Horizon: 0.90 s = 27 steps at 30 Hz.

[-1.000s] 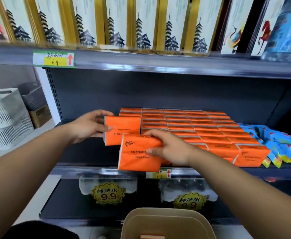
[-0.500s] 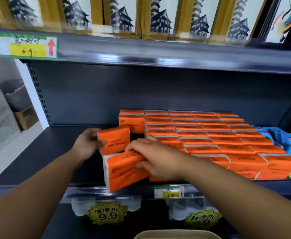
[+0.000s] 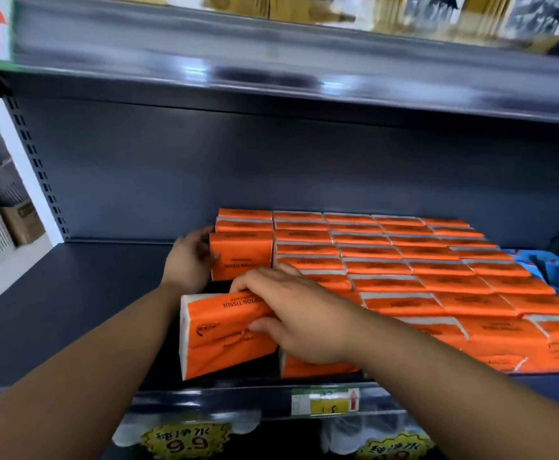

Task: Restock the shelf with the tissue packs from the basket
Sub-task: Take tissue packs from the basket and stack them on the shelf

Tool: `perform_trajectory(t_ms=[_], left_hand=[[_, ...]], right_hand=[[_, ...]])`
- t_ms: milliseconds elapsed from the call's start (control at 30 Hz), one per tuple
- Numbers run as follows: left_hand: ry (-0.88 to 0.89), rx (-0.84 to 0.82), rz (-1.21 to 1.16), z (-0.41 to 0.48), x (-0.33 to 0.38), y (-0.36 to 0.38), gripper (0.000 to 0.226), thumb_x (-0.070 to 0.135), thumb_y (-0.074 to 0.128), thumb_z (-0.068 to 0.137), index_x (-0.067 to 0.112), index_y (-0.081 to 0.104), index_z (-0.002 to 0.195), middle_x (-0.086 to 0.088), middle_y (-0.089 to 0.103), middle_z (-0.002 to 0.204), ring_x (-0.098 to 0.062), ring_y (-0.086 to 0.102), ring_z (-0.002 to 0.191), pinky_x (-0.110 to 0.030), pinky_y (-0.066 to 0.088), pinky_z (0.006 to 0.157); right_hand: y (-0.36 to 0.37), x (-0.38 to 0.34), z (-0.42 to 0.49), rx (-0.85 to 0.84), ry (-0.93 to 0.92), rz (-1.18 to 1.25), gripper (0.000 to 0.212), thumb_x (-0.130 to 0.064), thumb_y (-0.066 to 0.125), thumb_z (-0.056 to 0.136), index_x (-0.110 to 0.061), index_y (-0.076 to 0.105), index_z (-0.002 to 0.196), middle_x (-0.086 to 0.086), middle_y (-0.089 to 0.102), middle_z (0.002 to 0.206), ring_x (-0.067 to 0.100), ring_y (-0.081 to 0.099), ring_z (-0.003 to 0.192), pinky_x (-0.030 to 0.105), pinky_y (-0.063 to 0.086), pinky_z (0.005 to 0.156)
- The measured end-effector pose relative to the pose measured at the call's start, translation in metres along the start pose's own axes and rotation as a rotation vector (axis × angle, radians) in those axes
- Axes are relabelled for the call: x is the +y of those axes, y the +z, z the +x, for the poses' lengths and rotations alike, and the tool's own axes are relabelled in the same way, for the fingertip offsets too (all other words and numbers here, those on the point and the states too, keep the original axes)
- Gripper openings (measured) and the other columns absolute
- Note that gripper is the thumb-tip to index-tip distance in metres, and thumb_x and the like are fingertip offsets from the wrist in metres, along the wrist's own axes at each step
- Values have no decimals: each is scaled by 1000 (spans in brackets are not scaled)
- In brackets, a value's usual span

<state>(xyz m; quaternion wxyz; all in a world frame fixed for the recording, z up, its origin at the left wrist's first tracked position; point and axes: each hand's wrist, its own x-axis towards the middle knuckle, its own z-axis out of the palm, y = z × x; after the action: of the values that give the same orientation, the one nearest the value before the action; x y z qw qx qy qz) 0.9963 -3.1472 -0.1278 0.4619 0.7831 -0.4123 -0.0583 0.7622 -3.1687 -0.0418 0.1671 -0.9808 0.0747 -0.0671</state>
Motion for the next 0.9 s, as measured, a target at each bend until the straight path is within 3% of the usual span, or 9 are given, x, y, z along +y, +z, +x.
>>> perform_trajectory(t_ms=[133,300,400,467,533,600,667,733,900], left_hand=[[-72,-46,-181,2,0,7,43,-1,56,91,16,48,129,-1,61,113,-19,60,107,-21,45,78],[-154,-300,-428,0,-6,-14,55,-15,47,92,18,45,135,1,60,117,-10,61,104,-17,53,73],[-269,-305,-479,5,-16,-32,39,11,56,97,21,54,135,0,63,126,-6,64,105,-13,51,74],[-354,-240,-599,6,-22,-39,33,36,51,99,22,59,128,-7,67,122,-16,68,102,-28,52,83],[-424,-119,-776,2,-19,-40,37,43,43,101,16,64,115,-9,73,105,-23,70,94,-38,50,80],[-368,-24,-709,-4,-17,-37,40,46,40,101,16,66,105,-3,71,99,-18,67,92,-34,48,85],[-310,1,-577,-9,-20,-33,53,66,42,90,23,70,103,2,70,109,-15,64,106,-36,41,104],[-288,-34,-424,-17,-22,-29,65,74,39,85,25,68,115,5,67,121,-14,58,118,-41,36,112],[-234,13,-312,-27,-12,-15,42,53,39,99,22,54,123,0,62,121,-19,57,117,-47,42,106]], right_hand=[[0,8,0,12,19,6,37,-21,61,93,-27,44,126,-9,49,128,13,38,116,26,31,101],[3,4,17,64,39,35,38,-19,62,92,-25,45,124,-5,49,133,15,37,119,27,30,101],[8,3,44,120,66,-27,39,-16,64,89,-25,45,122,-1,51,130,24,41,117,37,36,101],[10,6,65,142,101,-91,39,-13,63,87,-23,45,120,2,50,126,28,44,116,42,40,98],[10,11,83,160,137,-189,39,-7,60,85,-21,45,118,5,46,124,31,45,114,42,42,96],[9,17,96,162,188,-255,42,-1,57,83,-19,46,119,7,41,127,32,45,113,38,43,93],[8,24,103,152,240,-275,45,3,55,82,-18,45,121,9,36,129,33,47,112,40,45,90],[8,27,107,134,260,-307,50,6,56,81,-18,43,122,10,32,130,33,48,110,41,47,86],[12,35,109,105,324,-366,59,6,55,82,-17,37,133,12,28,135,32,53,106,38,43,75]])
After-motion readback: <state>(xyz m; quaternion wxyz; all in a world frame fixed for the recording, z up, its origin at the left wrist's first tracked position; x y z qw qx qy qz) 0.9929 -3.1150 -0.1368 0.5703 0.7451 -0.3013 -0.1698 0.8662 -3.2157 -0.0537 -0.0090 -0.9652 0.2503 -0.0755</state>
